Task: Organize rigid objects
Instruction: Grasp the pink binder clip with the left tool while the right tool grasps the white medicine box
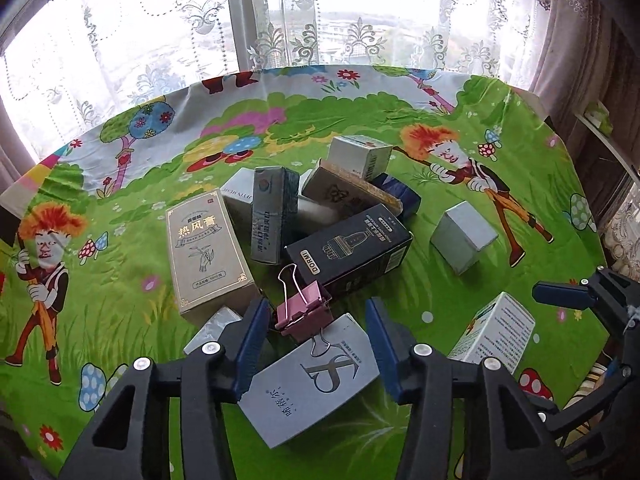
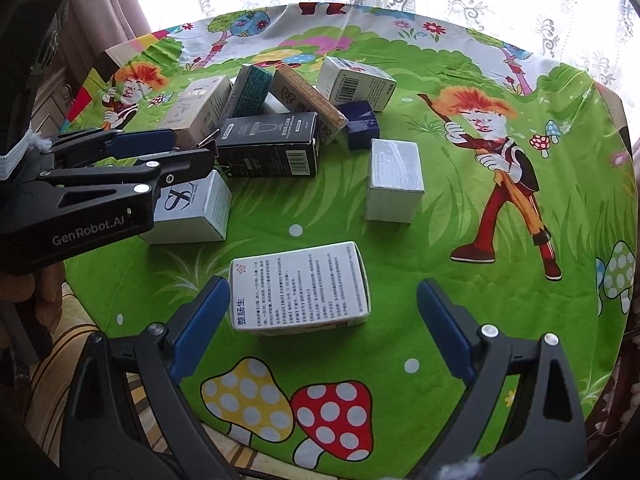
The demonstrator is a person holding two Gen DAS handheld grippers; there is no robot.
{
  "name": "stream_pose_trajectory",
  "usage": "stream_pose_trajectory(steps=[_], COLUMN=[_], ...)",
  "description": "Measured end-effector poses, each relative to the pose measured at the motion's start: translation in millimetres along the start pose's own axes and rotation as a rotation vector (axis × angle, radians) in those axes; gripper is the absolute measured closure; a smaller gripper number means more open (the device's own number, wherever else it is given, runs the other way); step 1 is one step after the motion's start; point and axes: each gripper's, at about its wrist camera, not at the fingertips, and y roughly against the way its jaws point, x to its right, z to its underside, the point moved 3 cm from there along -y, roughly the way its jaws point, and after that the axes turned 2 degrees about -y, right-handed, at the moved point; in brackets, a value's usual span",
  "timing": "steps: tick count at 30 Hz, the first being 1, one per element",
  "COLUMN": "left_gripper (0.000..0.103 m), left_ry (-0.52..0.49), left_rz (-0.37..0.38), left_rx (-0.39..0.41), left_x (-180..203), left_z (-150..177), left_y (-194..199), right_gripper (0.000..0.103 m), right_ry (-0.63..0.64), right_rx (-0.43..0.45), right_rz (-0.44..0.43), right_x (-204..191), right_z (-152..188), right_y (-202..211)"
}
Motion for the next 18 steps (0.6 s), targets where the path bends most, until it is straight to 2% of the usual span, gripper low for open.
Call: stream_pose_trajectory(steps=[2,7,9,11,13,15,18], left_gripper=[0.053,0.067,0.075,0.075,0.075,0.080,0.080], left_ry=[-0.011,-0.035,-0.039,-0.024,-0.007,0.012,0.019], left_rz=[-0.019,-0.047,-0.054,-0.047,-0.037,-0.024,-0.010], left_rx=[-0.011,-0.021,-0.022,-0.020,-0.018,-0.010,-0.006], left_x=[1.1,6.3,6.5,4.6,2.2,0.2,0.4], left_z=[0.1,-1.5,-2.3,-1.6,-1.0,-0.9,-0.3], left_y=[-4.4,-10.2,-10.3,-9.8,-9.0,-6.7,-5.0], right_gripper=[0.007,0.008,0.013,0.026,0.032,0.032,0.033], right_ry=[0.003,0.005,0.002,-0.001,-0.003,0.000,-0.007], right_rx=[0.001,0.004,0.009,0.015,0.013,0.017,0.025], right_rz=[-0.008,-0.024,-0.032,-0.066,-0.097,-0.093,-0.088], right_x=[-1.0,-1.5,-1.0,-1.5,-3.4,-4.6,-3.5], right_z=[-0.7,-0.3,-0.3,-0.3,0.6,1.3,1.4], right_y=[-1.7,-3.1,-2.1,0.3,1.2,2.1,4.2])
